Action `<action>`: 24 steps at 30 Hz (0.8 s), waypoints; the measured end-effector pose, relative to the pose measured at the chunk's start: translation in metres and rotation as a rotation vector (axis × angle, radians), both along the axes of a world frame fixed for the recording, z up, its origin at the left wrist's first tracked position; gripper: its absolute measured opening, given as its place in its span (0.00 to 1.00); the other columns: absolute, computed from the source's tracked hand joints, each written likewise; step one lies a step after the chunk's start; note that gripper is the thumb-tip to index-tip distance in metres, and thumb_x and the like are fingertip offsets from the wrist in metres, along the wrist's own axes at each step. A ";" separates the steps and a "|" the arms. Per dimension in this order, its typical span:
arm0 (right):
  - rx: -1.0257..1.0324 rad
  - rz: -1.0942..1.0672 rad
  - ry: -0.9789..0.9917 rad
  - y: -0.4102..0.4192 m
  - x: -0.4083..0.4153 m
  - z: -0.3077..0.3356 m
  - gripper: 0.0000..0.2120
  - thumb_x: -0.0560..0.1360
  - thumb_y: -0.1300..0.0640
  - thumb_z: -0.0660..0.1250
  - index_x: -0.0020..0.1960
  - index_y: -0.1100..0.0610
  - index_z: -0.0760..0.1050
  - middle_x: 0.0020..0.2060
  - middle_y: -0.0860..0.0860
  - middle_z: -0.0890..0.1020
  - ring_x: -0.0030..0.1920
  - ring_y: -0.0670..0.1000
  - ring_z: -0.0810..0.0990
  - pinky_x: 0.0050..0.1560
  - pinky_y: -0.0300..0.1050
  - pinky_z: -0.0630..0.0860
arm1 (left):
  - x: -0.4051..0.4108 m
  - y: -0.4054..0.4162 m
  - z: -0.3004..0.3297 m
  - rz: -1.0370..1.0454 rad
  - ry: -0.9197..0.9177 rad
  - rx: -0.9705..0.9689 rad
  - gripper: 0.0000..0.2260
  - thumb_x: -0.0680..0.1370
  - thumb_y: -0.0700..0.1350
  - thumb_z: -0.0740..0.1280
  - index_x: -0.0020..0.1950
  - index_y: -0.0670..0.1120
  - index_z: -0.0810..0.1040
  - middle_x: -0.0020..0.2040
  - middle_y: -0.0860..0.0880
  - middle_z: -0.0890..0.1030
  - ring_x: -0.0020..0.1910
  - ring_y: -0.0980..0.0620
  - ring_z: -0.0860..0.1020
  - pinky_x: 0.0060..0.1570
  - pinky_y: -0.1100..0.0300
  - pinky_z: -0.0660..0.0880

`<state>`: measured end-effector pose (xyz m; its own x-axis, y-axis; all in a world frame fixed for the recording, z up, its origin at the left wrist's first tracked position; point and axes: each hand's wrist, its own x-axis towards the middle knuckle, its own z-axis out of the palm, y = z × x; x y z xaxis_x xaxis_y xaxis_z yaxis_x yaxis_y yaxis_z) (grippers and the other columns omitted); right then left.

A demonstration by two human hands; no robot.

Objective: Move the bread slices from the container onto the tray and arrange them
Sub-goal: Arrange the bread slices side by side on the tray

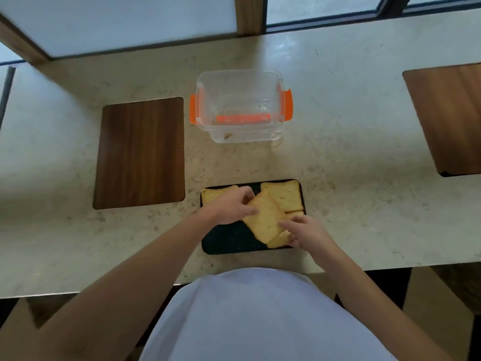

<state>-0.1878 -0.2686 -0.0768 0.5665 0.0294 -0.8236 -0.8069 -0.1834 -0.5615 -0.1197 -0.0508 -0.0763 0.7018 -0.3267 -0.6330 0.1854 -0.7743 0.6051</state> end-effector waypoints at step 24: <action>-0.088 0.275 0.099 0.084 0.014 -0.027 0.16 0.78 0.55 0.70 0.63 0.61 0.78 0.48 0.54 0.85 0.47 0.48 0.84 0.41 0.39 0.83 | -0.102 0.089 -0.033 0.689 0.278 -0.014 0.08 0.77 0.47 0.68 0.54 0.48 0.75 0.44 0.45 0.84 0.33 0.51 0.85 0.27 0.58 0.74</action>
<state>-0.1737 -0.1848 -0.1033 0.4637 0.0960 -0.8807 -0.7706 -0.4468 -0.4545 -0.2219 0.0384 -0.1094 0.5647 0.1204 -0.8165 0.7744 -0.4195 0.4737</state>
